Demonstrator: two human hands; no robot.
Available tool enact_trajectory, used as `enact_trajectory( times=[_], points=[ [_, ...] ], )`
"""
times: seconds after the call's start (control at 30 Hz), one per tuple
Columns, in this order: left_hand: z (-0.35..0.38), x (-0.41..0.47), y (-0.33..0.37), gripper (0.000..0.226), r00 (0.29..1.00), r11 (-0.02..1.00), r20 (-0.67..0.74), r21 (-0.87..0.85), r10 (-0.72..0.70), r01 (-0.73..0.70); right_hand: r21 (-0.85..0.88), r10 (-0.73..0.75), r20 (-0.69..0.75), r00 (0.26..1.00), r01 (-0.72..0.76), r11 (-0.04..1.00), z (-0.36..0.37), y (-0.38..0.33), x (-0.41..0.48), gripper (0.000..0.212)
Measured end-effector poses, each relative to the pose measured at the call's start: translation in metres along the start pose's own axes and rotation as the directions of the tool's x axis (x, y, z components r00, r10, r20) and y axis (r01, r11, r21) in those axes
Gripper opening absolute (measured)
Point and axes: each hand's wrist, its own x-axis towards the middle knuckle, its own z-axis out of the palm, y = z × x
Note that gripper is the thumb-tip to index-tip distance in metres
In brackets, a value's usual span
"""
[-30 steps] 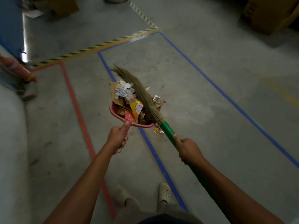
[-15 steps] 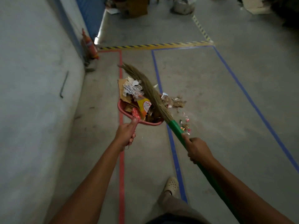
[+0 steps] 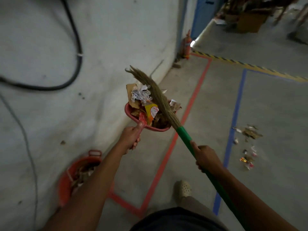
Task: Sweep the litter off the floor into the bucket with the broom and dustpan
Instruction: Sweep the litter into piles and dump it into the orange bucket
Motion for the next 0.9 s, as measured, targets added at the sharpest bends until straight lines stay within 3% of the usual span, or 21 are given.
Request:
enact_trajectory(
  times=[0.27, 0.43, 0.5, 0.57, 0.73, 0.9],
  points=[
    [-0.083, -0.046, -0.06, 0.065, 0.958, 0.993, -0.272, -0.106, -0.087, 0.06, -0.205, -0.233, 0.165, 0.958, 0.265, 0.942, 0.059, -0.072, 0.015, 0.059],
    [-0.111, -0.072, -0.097, 0.081, 0.878, 0.979, -0.448, -0.178, -0.169, 0.098, -0.301, -0.313, 0.317, 0.895, 0.408, 0.862, 0.097, -0.108, 0.036, 0.057],
    [-0.117, -0.081, -0.113, 0.07, 0.847, 0.973, -0.496, -0.207, -0.191, 0.099, -0.334, -0.344, 0.38, 0.858, 0.475, 0.814, 0.112, -0.118, 0.044, 0.059],
    [-0.121, -0.088, -0.13, 0.058, 0.812, 0.961, -0.532, -0.25, -0.239, 0.119, -0.361, -0.364, 0.433, 0.824, 0.529, 0.768, 0.127, -0.126, 0.05, 0.064],
    [-0.121, -0.115, -0.161, 0.064, 0.747, 0.911, -0.566, -0.393, -0.349, 0.127, -0.384, -0.361, 0.564, 0.743, 0.622, 0.682, 0.164, -0.14, 0.058, 0.065],
    [-0.119, -0.129, -0.208, 0.055, 0.639, 0.789, -0.53, -0.577, -0.557, 0.209, -0.436, -0.309, 0.651, 0.693, 0.675, 0.595, 0.201, -0.146, 0.059, 0.064]
  ],
)
